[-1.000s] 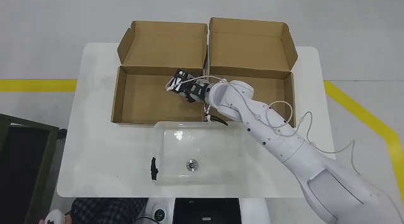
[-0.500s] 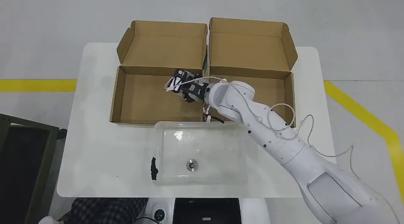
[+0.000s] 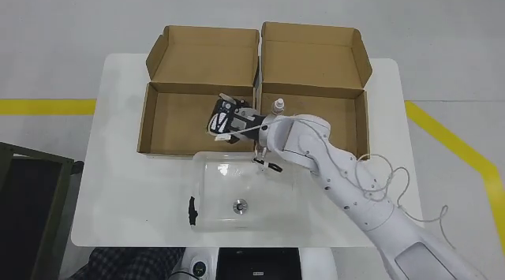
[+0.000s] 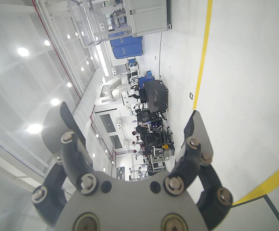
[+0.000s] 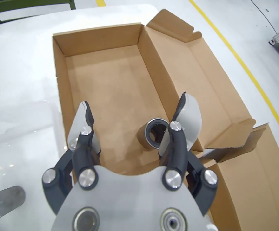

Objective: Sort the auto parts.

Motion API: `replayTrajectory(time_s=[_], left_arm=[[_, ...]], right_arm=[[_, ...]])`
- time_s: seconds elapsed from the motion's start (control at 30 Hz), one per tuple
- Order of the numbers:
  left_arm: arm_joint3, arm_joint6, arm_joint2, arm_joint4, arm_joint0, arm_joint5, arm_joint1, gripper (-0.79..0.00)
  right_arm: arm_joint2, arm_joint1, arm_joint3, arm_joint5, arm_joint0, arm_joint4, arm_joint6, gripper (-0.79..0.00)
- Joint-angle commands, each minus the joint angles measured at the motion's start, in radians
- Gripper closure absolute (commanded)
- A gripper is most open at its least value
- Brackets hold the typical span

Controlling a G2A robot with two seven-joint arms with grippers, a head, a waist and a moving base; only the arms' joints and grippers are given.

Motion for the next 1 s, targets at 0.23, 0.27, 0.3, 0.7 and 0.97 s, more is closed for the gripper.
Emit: replayTrajectory(time_s=[0.23,0.27,0.3,0.7,0.97], left_arm=[[0.000,0.000,0.000,0.000,0.000,0.000,0.000,-0.785],[0.000,0.000,0.000,0.000,0.000,0.000,0.000,-0.785],[0.000,0.000,0.000,0.000,0.000,0.000,0.000,-0.785],[0.000,0.000,0.000,0.000,0.000,0.000,0.000,-0.785],[0.000,0.000,0.000,0.000,0.000,0.000,0.000,-0.785]], right_arm=[[0.074,0.049,-0.210,-0.151,-0.174,-0.081,-0.021,-0.563],[0.080,0.054,-0.224,-0.167,-0.196,-0.094,-0.021,-0.570],[0.087,0.060,-0.237,-0.182,-0.216,-0.105,-0.020,-0.570],[0.157,0.105,-0.307,-0.301,-0.374,-0.173,-0.057,-0.570],[0.165,0.123,-0.324,-0.379,-0.408,-0.193,-0.072,-0.591]])
